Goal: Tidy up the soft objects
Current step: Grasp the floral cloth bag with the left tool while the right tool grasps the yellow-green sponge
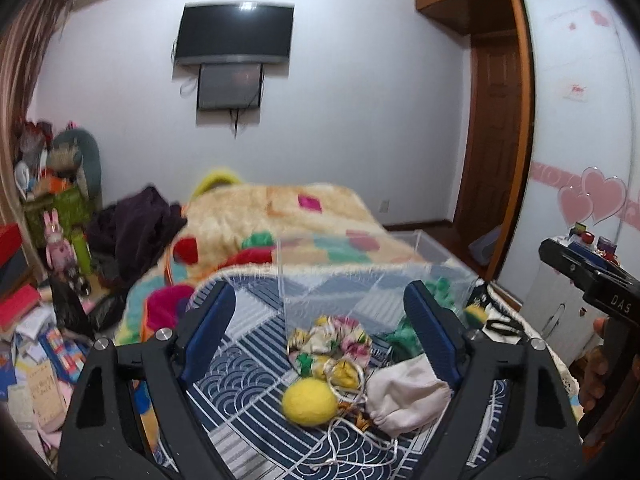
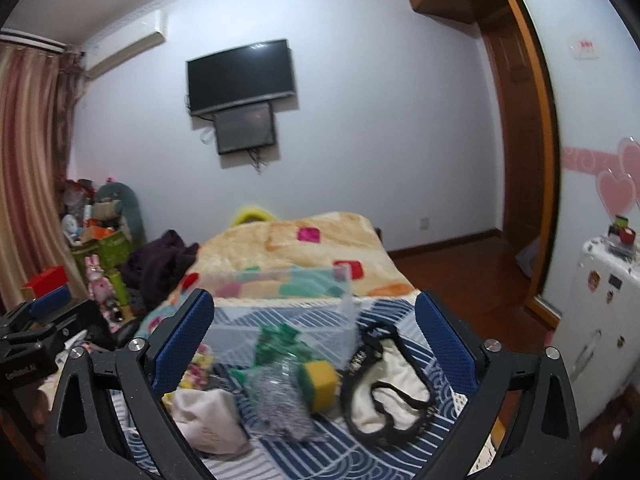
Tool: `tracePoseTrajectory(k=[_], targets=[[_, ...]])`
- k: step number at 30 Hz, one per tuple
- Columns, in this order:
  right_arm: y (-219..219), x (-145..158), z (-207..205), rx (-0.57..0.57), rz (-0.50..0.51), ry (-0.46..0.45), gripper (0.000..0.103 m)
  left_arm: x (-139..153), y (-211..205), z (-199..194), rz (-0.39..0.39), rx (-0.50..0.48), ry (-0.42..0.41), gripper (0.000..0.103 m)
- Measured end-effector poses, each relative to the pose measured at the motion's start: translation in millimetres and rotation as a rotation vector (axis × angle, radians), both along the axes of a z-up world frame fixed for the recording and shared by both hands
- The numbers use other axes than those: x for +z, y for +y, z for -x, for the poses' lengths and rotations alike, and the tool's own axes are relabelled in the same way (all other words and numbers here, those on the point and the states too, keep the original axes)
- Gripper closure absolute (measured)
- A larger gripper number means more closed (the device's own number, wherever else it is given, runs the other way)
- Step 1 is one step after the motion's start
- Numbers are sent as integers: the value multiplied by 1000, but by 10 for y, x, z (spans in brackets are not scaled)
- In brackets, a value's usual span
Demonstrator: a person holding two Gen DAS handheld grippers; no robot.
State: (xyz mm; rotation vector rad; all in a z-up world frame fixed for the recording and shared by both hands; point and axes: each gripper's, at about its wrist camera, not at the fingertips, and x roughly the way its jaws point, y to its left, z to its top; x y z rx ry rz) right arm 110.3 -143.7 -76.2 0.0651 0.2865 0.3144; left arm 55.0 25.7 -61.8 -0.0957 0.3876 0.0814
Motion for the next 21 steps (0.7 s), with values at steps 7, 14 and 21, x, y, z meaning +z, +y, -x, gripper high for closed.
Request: tracePoseTrajectory(k=[7,14,21], targets=[[-186,-252,-234,-65,25,119,20,-315,3,-355,73,-45,104,22],[-137,-426,-381,-18,26,224,38,-583,-58,-652,139,-113,212,45],[12,-574,-418,94,26,294,58,-878,-42,-826,183,-125,299,52]])
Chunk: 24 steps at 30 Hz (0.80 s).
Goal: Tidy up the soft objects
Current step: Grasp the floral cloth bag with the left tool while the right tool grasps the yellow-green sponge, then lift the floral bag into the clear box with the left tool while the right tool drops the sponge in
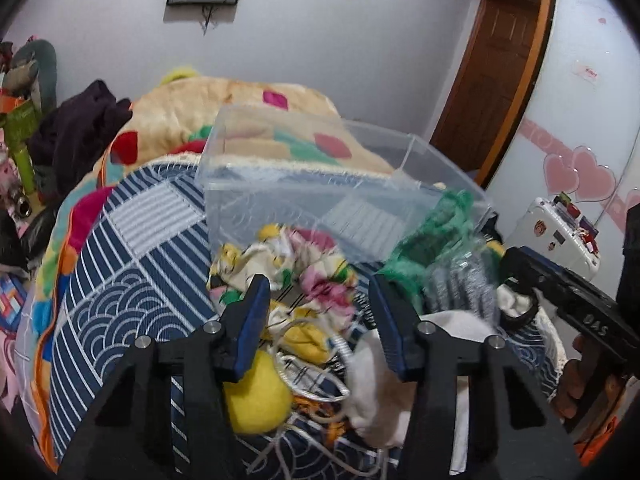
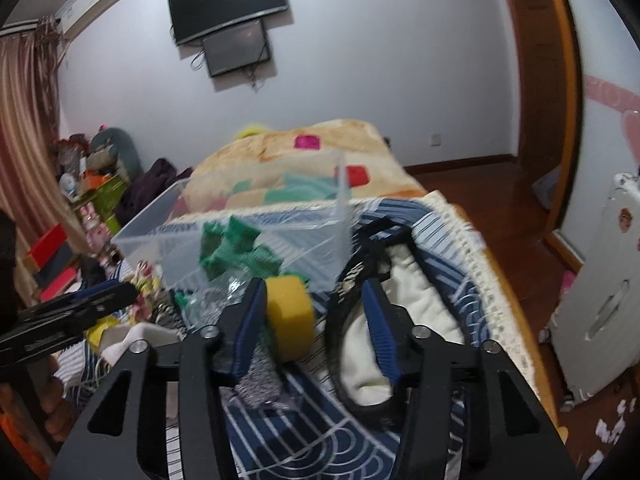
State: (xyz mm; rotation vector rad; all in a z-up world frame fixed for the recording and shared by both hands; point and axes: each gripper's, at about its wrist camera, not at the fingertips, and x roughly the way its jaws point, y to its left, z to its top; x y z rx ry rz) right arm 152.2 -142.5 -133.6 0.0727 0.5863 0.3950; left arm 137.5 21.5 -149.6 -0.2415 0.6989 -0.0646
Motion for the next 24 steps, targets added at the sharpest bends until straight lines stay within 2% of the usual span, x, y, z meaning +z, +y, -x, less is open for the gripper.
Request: tracePoseTrajectory(k=[4,7,11,16,17,19,20,21,24], targets=[[28,-45,-17,24,-19,15,58,-93,57,-28,34,6,16,53],[14,-86,-35,39,-43,38,58,-69,-1,-16,20,-11,9,63],[29,-53,-50,47,-45,36,58,-29,-42,-30,27,-32,6,63],[45,-64,-71,37,-26,41,58,-71,-64,-217,31,-19,64,63],[54,-81,-90,31,-20,48,58,-73,-76,-233,29,-19,65,65],[61,-103,-110,32,-21,60,67,-69,-87,-233,26,-17,60,78],[60,-109,-114,40,-31,62,75,-66,-89,-224,27,-17,56,85],[52,-103,-122,45,-38,64,76,-51,-86,-205,30,-15,46,91],[51,-77,-87,45,-35,40,77,12,-74,-117,37,-9,10,92]])
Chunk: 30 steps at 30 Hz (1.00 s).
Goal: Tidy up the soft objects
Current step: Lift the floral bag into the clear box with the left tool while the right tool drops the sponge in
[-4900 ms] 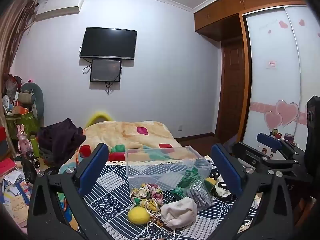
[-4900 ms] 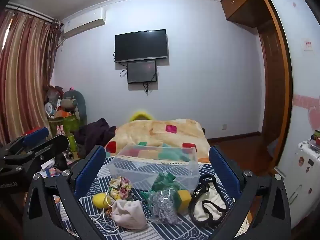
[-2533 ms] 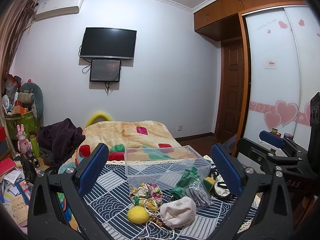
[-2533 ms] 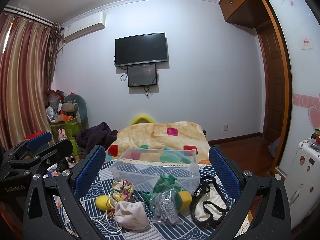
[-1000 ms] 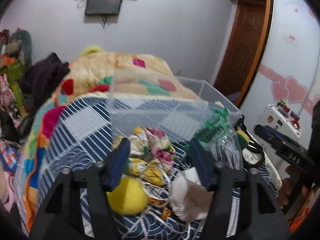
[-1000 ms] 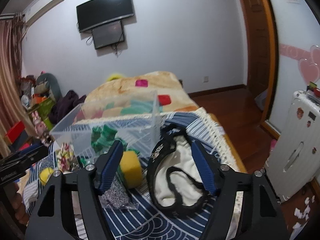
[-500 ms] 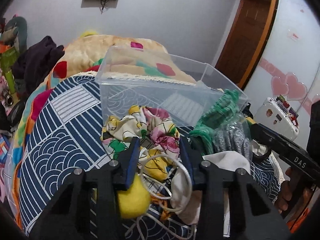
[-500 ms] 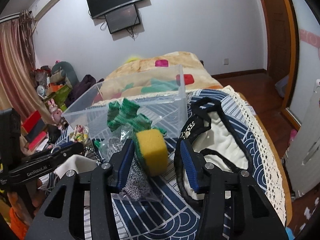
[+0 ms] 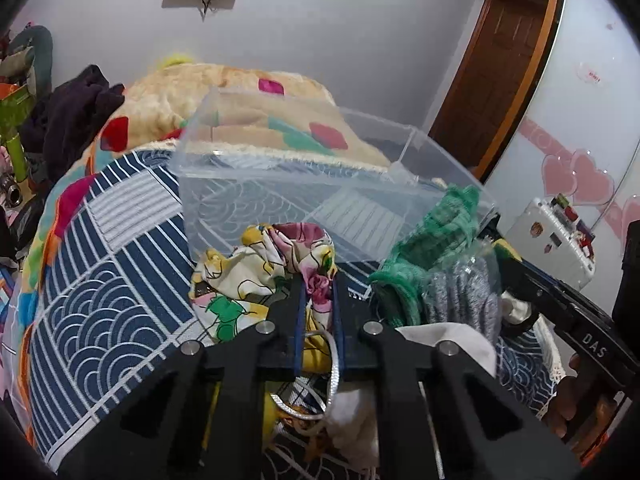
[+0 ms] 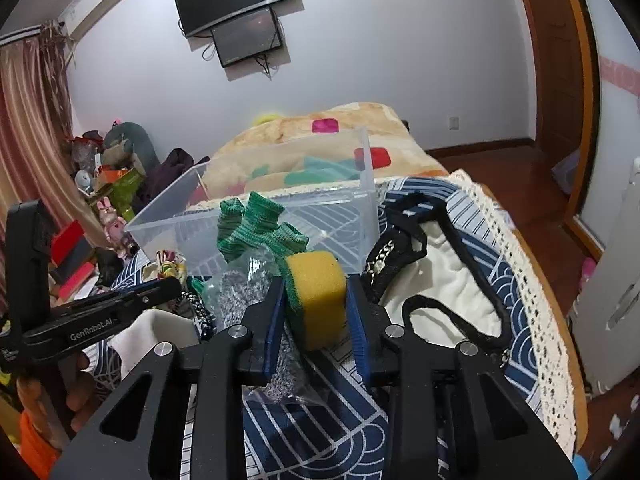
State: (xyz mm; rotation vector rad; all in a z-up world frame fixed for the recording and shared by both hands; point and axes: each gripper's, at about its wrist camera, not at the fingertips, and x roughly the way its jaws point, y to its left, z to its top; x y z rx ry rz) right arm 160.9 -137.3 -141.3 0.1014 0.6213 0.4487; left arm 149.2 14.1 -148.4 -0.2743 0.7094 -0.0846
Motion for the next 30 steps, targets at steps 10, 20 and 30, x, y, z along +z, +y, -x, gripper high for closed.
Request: tracePoseTrajectory(k=[10,20,30], targets=[[-68,191,115,-26,-15,-93,78,362,137,332,30,22,-122,93],[-135,481,210,-45,-51,-199,78,744,157,440,20,4,-220,93],[14,746,65,-26,-51,-289,78,906,230,152,-52,56,-256,93]])
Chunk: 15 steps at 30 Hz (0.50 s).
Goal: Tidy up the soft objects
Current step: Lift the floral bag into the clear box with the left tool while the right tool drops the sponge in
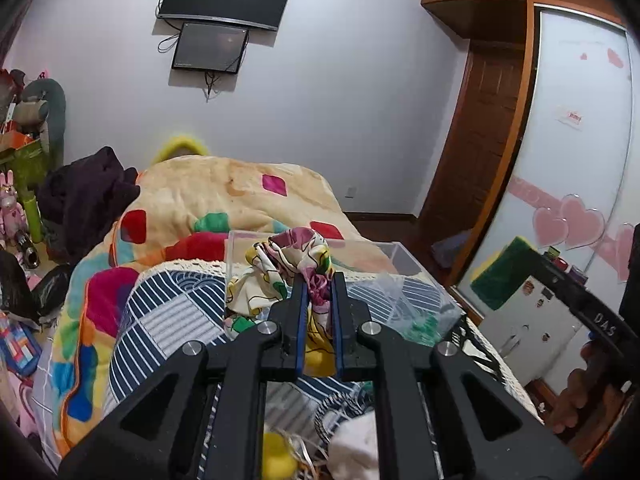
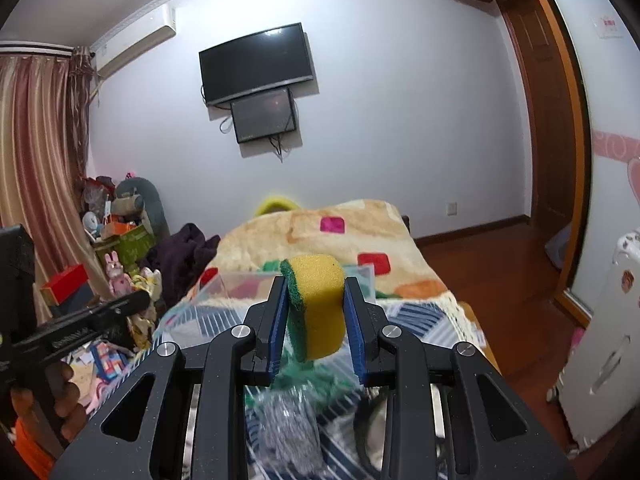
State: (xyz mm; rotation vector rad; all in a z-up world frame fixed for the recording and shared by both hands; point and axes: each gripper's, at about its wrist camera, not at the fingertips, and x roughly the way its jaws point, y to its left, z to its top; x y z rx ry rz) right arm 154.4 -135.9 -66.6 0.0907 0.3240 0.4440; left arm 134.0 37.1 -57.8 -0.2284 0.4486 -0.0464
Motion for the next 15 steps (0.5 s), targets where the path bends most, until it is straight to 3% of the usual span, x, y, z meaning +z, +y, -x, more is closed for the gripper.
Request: tracePoseTrajectory(k=[10,15], targets=[[194,-119,-341,1,16,47,78,-90,0,-450,-14,-38,67,93],[275,-266,-520,4,52,116,78,-239,-93,-750,-40,-110,165,93]])
